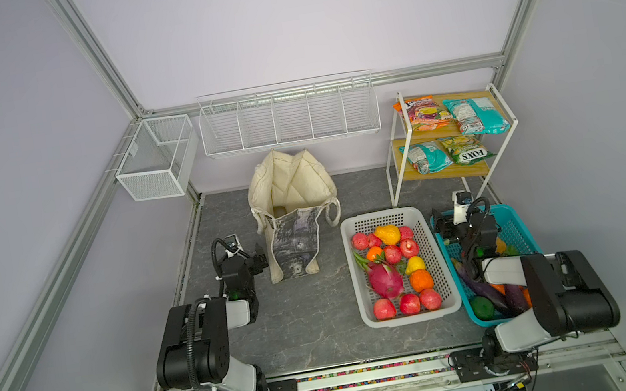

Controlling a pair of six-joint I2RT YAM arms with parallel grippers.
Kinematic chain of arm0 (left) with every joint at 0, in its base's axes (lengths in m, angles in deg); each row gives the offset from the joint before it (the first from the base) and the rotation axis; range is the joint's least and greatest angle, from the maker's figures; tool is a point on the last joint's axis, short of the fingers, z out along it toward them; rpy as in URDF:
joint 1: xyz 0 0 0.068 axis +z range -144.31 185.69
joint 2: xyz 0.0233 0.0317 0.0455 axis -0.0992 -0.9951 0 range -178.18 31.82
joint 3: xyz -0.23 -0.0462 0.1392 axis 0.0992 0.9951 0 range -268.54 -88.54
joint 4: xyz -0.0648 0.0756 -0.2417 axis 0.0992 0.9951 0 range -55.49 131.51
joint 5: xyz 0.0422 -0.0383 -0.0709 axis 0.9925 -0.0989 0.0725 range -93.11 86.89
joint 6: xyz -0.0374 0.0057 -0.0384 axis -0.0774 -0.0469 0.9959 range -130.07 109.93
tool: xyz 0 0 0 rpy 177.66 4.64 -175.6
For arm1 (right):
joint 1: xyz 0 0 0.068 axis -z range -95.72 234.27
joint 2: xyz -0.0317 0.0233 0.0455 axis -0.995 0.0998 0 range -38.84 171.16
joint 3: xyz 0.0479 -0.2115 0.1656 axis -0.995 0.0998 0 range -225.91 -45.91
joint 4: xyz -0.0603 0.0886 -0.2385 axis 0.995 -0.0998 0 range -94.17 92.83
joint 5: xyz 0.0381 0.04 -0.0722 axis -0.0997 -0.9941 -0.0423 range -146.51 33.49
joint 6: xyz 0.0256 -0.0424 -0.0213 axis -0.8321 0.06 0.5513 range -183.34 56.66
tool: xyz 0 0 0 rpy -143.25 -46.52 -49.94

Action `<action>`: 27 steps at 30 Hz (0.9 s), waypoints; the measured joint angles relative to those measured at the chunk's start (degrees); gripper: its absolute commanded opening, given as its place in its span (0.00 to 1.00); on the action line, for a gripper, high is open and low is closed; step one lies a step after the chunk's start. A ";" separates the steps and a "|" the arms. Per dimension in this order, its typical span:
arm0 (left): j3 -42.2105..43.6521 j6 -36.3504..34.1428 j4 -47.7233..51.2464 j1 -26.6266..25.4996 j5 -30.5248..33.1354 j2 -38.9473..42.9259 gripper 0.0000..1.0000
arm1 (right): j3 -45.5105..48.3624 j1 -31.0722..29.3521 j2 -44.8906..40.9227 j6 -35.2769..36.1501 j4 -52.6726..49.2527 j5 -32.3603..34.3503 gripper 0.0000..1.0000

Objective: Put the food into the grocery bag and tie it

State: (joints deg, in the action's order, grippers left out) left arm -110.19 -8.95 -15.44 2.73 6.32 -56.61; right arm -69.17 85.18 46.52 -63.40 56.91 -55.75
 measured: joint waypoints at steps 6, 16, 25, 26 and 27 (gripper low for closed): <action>0.00 0.00 0.00 0.00 -0.02 0.00 0.99 | 0.00 0.00 0.00 0.09 0.02 -0.02 0.88; 0.00 0.07 0.00 0.00 0.68 0.00 0.99 | 0.00 0.00 0.00 0.09 0.04 -0.02 0.88; -1.77 2.25 10.67 0.00 6.45 9.44 0.94 | -2.89 0.46 -5.11 -0.37 -12.76 0.44 0.89; -2.93 3.34 13.51 0.00 8.31 12.72 0.93 | -5.33 0.52 -7.65 -1.18 -18.91 1.46 0.89; -4.26 4.48 15.87 0.00 9.97 15.54 0.92 | -7.65 0.59 -9.55 -1.79 -23.28 2.25 0.89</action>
State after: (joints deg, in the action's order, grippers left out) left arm -114.45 -4.47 0.42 2.73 16.28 -41.06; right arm -76.82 85.77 36.97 -65.19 33.63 -53.50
